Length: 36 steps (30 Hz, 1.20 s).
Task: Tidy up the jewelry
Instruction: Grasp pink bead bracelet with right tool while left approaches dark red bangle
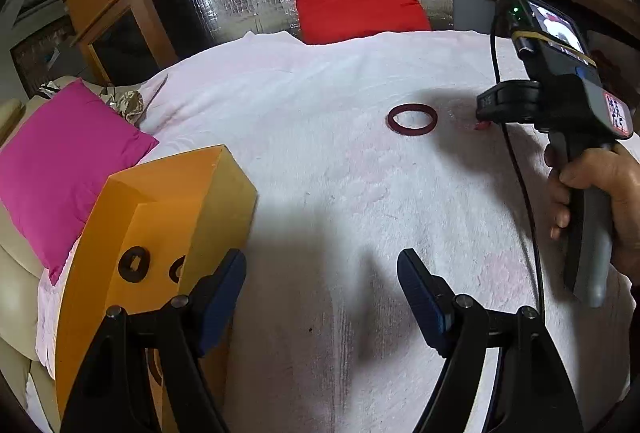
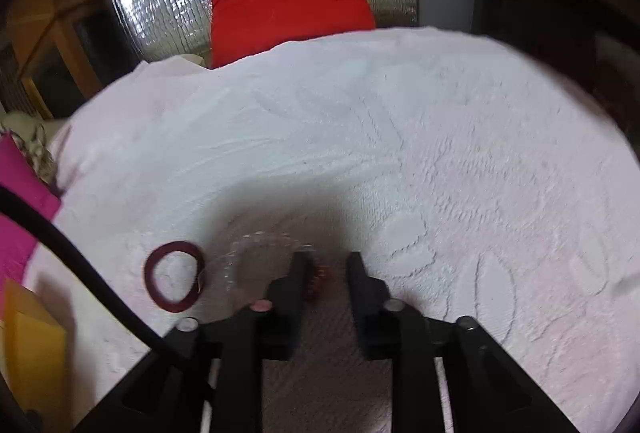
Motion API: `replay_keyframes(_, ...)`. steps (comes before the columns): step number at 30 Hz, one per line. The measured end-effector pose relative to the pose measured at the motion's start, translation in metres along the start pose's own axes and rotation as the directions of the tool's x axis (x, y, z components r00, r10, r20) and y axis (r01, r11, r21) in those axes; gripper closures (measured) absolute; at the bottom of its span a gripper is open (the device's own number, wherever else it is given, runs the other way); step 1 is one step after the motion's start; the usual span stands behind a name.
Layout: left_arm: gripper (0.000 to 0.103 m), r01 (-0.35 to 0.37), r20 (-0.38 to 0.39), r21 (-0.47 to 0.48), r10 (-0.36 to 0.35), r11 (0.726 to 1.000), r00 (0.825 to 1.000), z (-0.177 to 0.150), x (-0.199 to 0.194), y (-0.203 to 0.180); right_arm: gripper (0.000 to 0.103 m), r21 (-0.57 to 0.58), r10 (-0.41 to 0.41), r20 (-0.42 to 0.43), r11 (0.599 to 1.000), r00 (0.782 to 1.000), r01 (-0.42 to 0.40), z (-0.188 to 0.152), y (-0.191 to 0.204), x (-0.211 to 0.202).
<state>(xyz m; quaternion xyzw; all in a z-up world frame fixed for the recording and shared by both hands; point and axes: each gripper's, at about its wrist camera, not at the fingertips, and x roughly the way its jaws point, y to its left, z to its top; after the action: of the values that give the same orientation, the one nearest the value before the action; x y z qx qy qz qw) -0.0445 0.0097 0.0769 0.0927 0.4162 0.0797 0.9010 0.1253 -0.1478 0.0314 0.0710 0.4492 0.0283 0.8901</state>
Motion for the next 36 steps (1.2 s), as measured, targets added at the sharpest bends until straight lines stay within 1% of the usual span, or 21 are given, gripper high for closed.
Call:
replay_keyframes(1,0.024,0.000,-0.001,-0.002,0.000,1.000,1.000,0.000,0.000,0.001,0.091,-0.008,-0.012,0.004,1.000,1.000,0.012,-0.001,0.001,-0.001)
replay_keyframes(5,0.024,0.010,-0.001,-0.024,-0.010,1.000,1.000,0.000,-0.001,0.006,0.095,-0.018,-0.007,-0.001,1.000,1.000,0.007,-0.005,-0.002,-0.006)
replay_keyframes(9,0.024,0.022,-0.004,-0.046,-0.022,0.999,1.000,0.001,0.000,0.006,0.095,-0.038,0.002,-0.031,0.999,1.000,-0.003,-0.014,-0.008,-0.020)
replay_keyframes(12,0.024,0.030,-0.008,-0.056,-0.031,0.998,0.999,0.002,0.002,0.001,0.095,-0.087,-0.005,-0.065,0.996,0.998,0.000,-0.025,-0.011,-0.030)
replay_keyframes(16,0.024,0.022,-0.010,-0.023,-0.022,0.999,1.000,0.003,0.004,-0.014,0.095,-0.130,-0.005,-0.096,0.991,0.995,-0.007,-0.038,-0.019,-0.044)
replay_keyframes(18,0.024,0.022,-0.010,-0.006,-0.022,1.000,1.000,0.003,0.005,-0.024,0.095,-0.126,0.007,-0.125,0.992,0.992,-0.023,-0.046,-0.027,-0.049)
replay_keyframes(21,0.024,0.034,-0.018,-0.004,-0.034,0.999,0.999,0.005,0.006,-0.033,0.095,-0.099,0.022,-0.159,0.994,0.987,-0.038,-0.057,-0.043,-0.058)
replay_keyframes(25,0.024,0.059,-0.004,-0.019,-0.059,0.998,0.998,0.006,0.006,-0.034,0.095,-0.067,0.030,-0.186,0.997,0.982,-0.043,-0.073,-0.061,-0.073)
replay_keyframes(28,0.024,0.116,0.016,-0.060,-0.116,0.991,0.993,0.011,0.008,-0.029,0.095,-0.018,0.056,-0.204,0.998,0.977,-0.061,-0.085,-0.074,-0.083)
replay_keyframes(30,0.024,0.142,0.012,-0.124,-0.141,0.982,0.990,0.020,0.018,-0.024,0.095,0.015,0.074,-0.215,0.997,0.974,-0.072,-0.086,-0.081,-0.084)
replay_keyframes(32,0.024,0.165,-0.009,-0.205,-0.171,0.965,0.985,0.028,0.027,-0.019,0.095,0.022,0.084,-0.233,0.996,0.969,-0.081,-0.083,-0.082,-0.081)
replay_keyframes(34,0.024,0.190,-0.001,-0.276,-0.198,0.942,0.980,0.039,0.036,-0.015,0.095,0.039,0.103,-0.248,0.995,0.963,-0.097,-0.077,-0.085,-0.077)
replay_keyframes(36,0.024,0.174,-0.001,-0.307,-0.183,0.936,0.983,0.051,0.049,-0.013,0.095,0.056,0.128,-0.259,0.992,0.958,-0.117,-0.073,-0.089,-0.073)
